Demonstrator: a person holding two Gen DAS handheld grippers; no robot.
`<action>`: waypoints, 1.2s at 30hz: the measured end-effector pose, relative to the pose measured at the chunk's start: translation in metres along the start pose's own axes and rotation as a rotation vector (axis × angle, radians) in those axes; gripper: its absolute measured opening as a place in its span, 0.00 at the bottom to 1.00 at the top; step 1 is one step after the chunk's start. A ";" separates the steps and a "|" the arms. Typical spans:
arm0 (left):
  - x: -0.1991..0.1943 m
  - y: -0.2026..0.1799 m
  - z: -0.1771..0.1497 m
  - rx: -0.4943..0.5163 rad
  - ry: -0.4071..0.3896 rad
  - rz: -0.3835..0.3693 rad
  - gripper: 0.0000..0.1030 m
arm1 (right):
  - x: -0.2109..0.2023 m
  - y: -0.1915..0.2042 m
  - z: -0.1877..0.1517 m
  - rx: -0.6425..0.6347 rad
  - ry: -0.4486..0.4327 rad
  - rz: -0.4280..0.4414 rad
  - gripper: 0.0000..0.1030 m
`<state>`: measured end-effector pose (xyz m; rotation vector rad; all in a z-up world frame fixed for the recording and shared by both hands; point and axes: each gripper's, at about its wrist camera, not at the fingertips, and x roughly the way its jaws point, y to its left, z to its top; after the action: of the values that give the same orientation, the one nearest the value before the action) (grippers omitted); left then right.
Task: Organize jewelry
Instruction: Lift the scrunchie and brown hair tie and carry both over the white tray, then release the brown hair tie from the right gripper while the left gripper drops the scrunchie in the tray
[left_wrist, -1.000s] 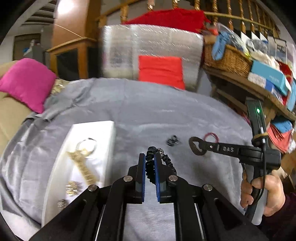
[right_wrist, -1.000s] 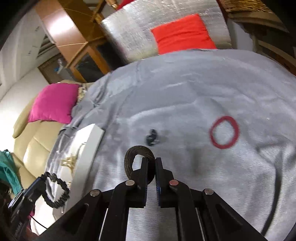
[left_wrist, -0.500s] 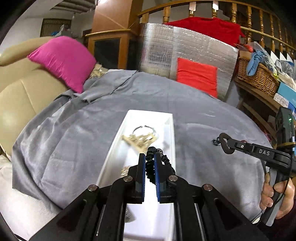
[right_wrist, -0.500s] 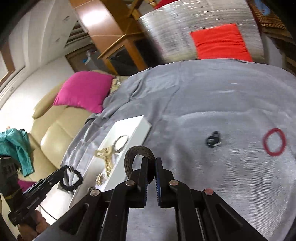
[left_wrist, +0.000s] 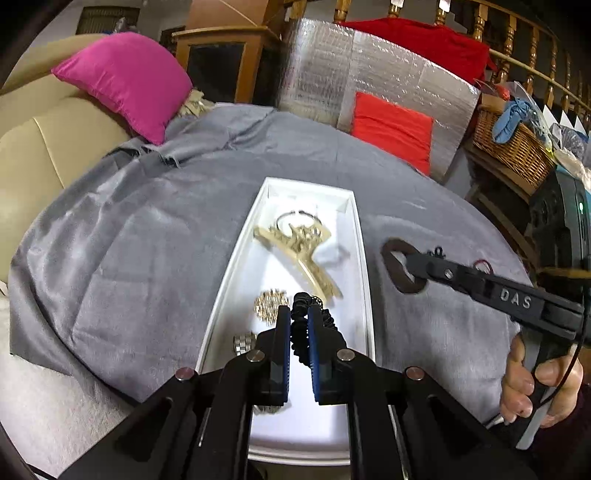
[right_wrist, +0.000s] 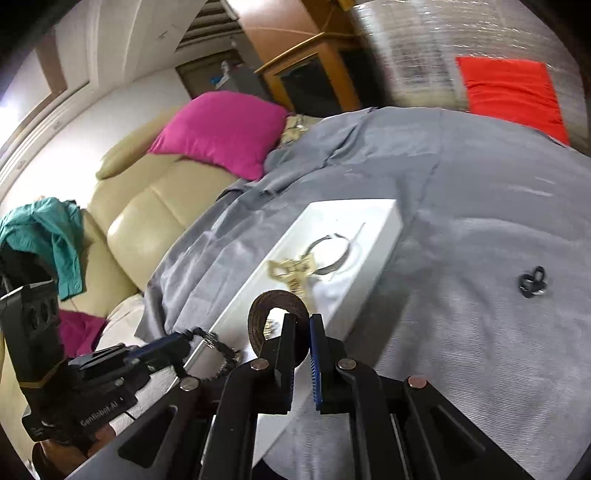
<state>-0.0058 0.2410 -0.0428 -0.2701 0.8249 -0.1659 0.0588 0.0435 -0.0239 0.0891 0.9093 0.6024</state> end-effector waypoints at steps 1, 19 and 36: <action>0.000 0.001 -0.003 0.003 0.012 -0.007 0.09 | 0.003 0.004 0.000 -0.009 0.009 0.003 0.08; 0.011 -0.004 -0.035 0.033 0.171 -0.096 0.09 | 0.064 0.047 -0.009 -0.216 0.246 -0.065 0.08; 0.020 0.014 -0.036 -0.051 0.227 -0.070 0.09 | 0.086 0.054 -0.013 -0.266 0.384 -0.090 0.10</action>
<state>-0.0188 0.2435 -0.0846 -0.3330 1.0462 -0.2444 0.0647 0.1315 -0.0763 -0.3150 1.1876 0.6630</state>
